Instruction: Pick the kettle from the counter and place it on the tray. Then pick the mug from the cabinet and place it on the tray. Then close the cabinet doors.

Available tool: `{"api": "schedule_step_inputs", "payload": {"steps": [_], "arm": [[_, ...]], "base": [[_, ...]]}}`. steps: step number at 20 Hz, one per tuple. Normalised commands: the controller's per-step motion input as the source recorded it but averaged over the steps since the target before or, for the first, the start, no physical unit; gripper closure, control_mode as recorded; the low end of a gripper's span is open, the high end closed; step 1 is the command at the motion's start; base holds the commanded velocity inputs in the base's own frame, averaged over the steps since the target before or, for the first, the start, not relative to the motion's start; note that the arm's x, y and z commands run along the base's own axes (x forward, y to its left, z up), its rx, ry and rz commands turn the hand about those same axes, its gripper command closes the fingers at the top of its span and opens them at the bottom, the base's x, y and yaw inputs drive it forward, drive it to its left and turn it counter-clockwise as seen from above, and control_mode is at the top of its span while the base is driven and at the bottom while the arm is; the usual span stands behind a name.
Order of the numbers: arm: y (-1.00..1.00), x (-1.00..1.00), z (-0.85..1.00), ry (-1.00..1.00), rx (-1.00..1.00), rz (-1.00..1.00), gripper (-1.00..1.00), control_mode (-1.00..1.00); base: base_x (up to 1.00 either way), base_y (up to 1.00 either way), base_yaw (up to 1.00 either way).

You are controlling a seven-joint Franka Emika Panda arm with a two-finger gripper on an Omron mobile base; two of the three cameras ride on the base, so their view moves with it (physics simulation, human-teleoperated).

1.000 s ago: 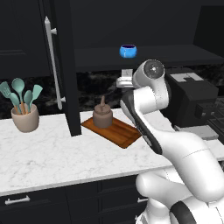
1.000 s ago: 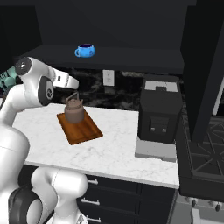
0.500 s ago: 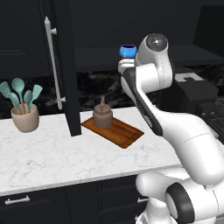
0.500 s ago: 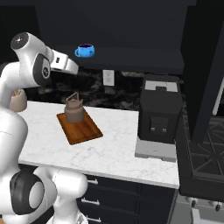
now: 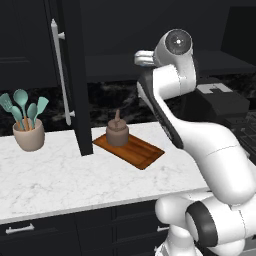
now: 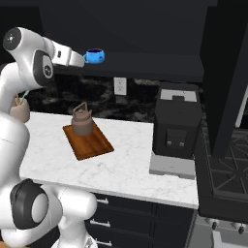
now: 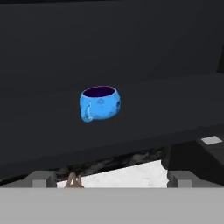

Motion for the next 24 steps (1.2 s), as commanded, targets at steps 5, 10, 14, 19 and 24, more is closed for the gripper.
{"api": "schedule_step_inputs", "payload": {"steps": [5,10,14,19,24], "arm": [[0.04,0.44,0.03,0.05,0.00,-0.09,-1.00,-1.00],[0.07,0.36,0.20,0.16,0.00,-0.06,-1.00,-1.00],[0.03,0.53,-0.14,0.01,0.00,-0.02,-1.00,-1.00],[0.12,0.51,-0.23,-0.12,0.00,0.00,-1.00,-1.00],[0.05,0.47,-0.13,-0.04,0.00,-0.01,-1.00,-1.00]], "base": [[0.00,0.00,0.00],[0.00,0.00,0.00],[0.00,0.00,0.00],[0.00,0.00,0.00],[0.00,0.00,0.00]]}}
